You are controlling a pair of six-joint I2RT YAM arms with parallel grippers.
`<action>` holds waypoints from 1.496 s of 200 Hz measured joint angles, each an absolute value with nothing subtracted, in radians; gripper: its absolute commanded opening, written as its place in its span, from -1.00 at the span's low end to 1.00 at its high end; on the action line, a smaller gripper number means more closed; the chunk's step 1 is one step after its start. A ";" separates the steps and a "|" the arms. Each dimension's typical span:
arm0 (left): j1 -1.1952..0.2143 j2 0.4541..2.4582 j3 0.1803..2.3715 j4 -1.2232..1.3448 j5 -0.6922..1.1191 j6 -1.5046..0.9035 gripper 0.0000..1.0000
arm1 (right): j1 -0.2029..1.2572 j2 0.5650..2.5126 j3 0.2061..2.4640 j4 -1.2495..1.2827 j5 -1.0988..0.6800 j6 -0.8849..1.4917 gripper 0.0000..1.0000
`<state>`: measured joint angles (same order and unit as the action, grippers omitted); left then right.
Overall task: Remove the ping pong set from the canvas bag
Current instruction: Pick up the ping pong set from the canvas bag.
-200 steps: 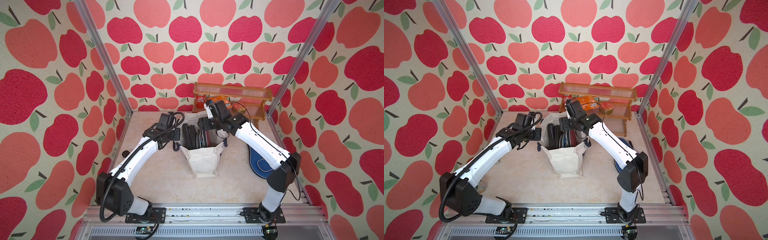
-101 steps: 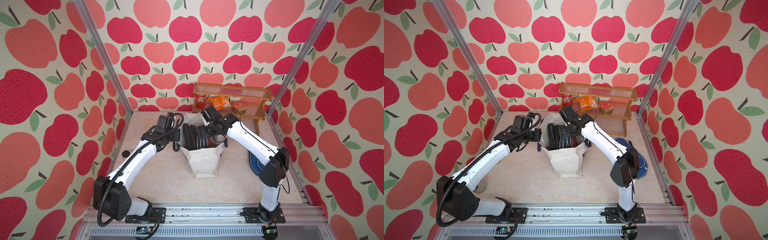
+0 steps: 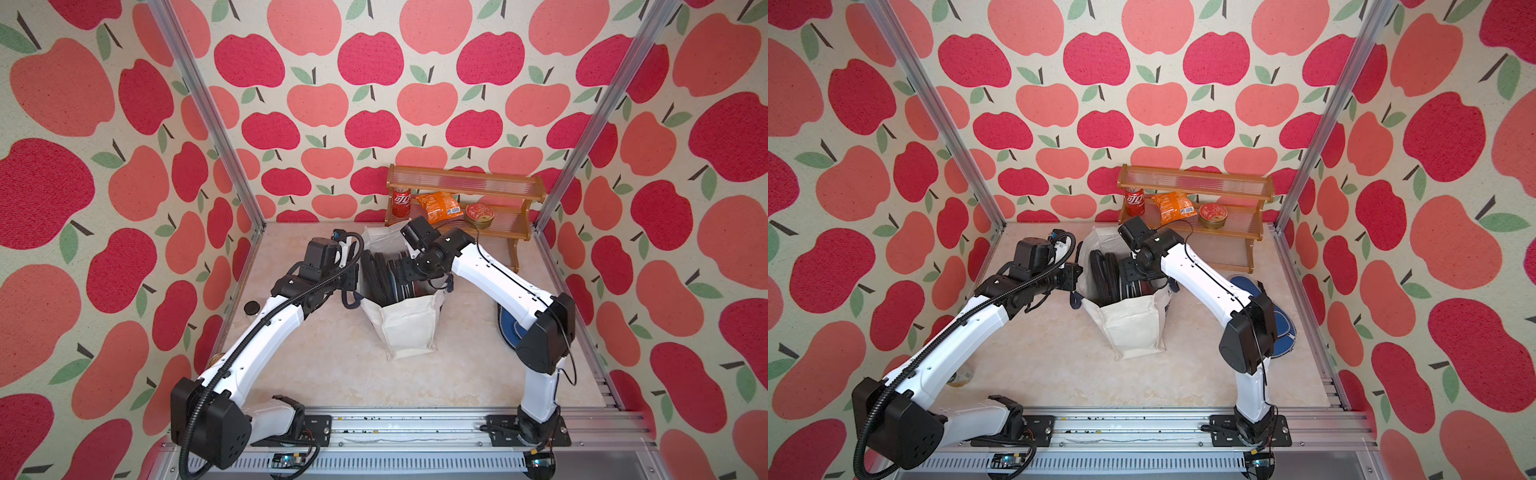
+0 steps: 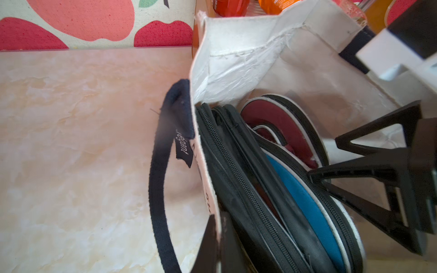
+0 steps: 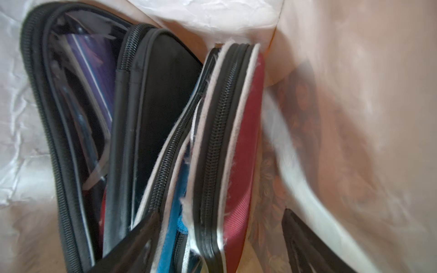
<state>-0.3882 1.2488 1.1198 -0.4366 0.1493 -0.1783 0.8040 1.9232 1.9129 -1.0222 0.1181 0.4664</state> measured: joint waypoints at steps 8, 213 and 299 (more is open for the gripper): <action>-0.388 1.245 1.116 -0.432 0.152 -0.171 -1.00 | 0.804 1.927 1.913 -1.020 0.112 0.467 0.66; -0.431 1.224 1.110 -0.415 0.097 -0.087 -1.00 | 0.826 2.006 2.021 -1.044 0.064 0.447 -0.62; -0.431 1.217 1.110 -0.414 0.075 -0.086 -1.00 | 0.862 1.966 1.993 -0.982 0.134 0.438 -0.81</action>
